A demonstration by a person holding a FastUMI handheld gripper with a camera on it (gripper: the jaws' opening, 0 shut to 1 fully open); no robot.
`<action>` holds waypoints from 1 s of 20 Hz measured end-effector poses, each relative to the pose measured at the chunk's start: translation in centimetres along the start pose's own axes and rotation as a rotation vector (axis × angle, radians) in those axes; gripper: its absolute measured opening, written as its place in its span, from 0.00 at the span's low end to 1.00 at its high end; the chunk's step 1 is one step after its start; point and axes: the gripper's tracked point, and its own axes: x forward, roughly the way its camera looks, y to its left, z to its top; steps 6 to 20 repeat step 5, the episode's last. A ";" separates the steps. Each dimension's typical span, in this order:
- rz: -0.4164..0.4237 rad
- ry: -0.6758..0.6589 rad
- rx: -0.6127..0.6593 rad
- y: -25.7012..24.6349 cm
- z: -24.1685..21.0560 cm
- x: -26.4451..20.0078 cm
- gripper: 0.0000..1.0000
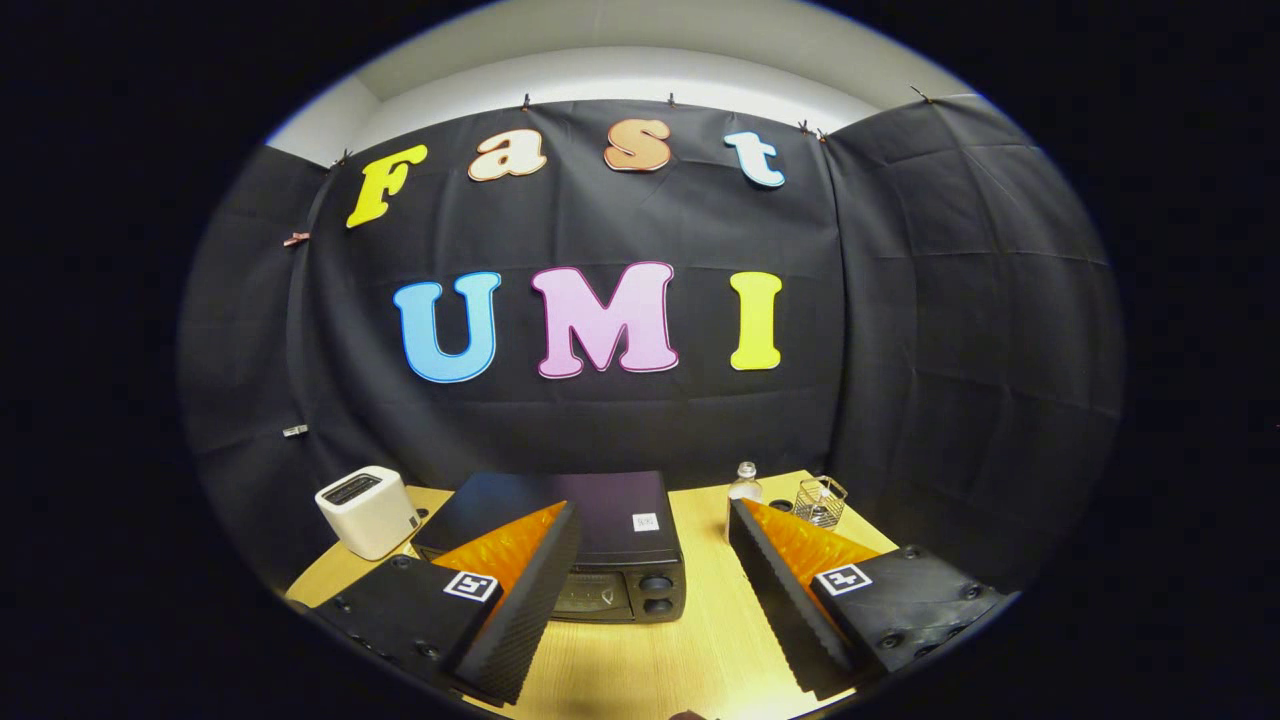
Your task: Open the toaster oven, put the food inside, and close the toaster oven door.
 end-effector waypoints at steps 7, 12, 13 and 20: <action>0.014 0.019 0.011 -1.9 -0.3 1.0 0.98; 0.014 0.019 0.011 -1.9 -0.3 1.0 0.98; 0.014 0.019 0.011 -1.9 -0.3 1.0 0.98; 0.014 0.019 0.011 -1.9 -0.3 1.0 0.98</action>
